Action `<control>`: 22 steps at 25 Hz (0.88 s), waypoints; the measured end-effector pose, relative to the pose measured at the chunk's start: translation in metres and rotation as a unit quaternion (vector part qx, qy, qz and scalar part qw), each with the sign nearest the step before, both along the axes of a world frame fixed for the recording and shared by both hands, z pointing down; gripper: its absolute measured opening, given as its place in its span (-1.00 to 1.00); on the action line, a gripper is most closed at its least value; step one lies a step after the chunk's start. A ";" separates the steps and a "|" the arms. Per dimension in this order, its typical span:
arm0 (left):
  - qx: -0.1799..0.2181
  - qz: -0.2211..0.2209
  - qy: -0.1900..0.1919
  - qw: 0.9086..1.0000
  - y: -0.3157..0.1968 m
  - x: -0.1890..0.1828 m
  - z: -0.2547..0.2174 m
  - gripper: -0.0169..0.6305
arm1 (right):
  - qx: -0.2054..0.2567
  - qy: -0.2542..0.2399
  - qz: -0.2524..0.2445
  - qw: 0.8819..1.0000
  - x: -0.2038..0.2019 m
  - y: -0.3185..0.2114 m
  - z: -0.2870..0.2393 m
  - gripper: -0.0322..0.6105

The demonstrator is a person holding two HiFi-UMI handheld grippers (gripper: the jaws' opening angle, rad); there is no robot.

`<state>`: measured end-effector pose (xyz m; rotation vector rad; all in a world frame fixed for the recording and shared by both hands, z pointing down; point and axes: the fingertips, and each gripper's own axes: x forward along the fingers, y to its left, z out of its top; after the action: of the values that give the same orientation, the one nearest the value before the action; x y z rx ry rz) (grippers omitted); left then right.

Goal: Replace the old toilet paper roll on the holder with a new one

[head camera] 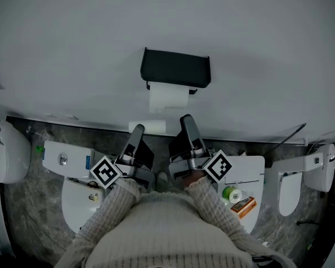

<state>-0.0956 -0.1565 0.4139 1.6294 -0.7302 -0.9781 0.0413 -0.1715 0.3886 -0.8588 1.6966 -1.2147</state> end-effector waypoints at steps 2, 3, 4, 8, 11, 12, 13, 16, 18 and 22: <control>0.003 0.010 -0.003 1.000 0.001 0.009 -0.001 -0.45 | 0.009 0.011 -0.002 1.000 0.005 0.007 -0.003 -0.07; 0.005 0.015 -0.005 1.000 0.002 0.015 -0.002 -0.45 | 0.014 0.015 -0.003 1.000 0.008 0.011 -0.004 -0.12; 0.006 0.021 -0.007 1.000 0.004 0.020 -0.002 -0.45 | 0.020 0.020 -0.004 1.000 0.010 0.014 -0.006 -0.23; 0.002 0.044 -0.013 0.999 0.008 0.036 0.003 -0.45 | 0.027 0.034 -0.013 0.999 0.012 0.021 -0.005 -0.60; 0.001 0.056 -0.015 0.998 0.009 0.045 0.004 -0.45 | 0.030 0.042 -0.023 0.998 0.010 0.025 -0.006 -0.79; 0.002 0.059 -0.015 0.998 0.009 0.048 0.004 -0.45 | 0.034 0.044 -0.026 0.998 0.010 0.026 -0.007 -0.82; 0.004 0.062 -0.016 0.998 0.009 0.050 0.003 -0.45 | 0.038 0.045 -0.028 0.998 0.009 0.028 -0.008 -0.84; 0.007 0.066 -0.020 0.998 0.009 0.051 0.002 -0.45 | 0.051 0.050 -0.035 0.997 0.007 0.031 -0.012 -0.88; 0.008 0.064 -0.017 0.998 0.009 0.050 0.000 -0.45 | 0.059 0.050 -0.040 0.996 0.005 0.034 -0.016 -0.90; 0.011 0.063 -0.018 0.998 0.007 0.049 -0.001 -0.45 | 0.067 0.053 -0.055 0.995 -0.001 0.036 -0.018 -0.91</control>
<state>-0.0465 -0.1496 0.4124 1.6948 -0.6339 -0.8708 0.0405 -0.1350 0.3710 -0.7684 1.9098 -1.1298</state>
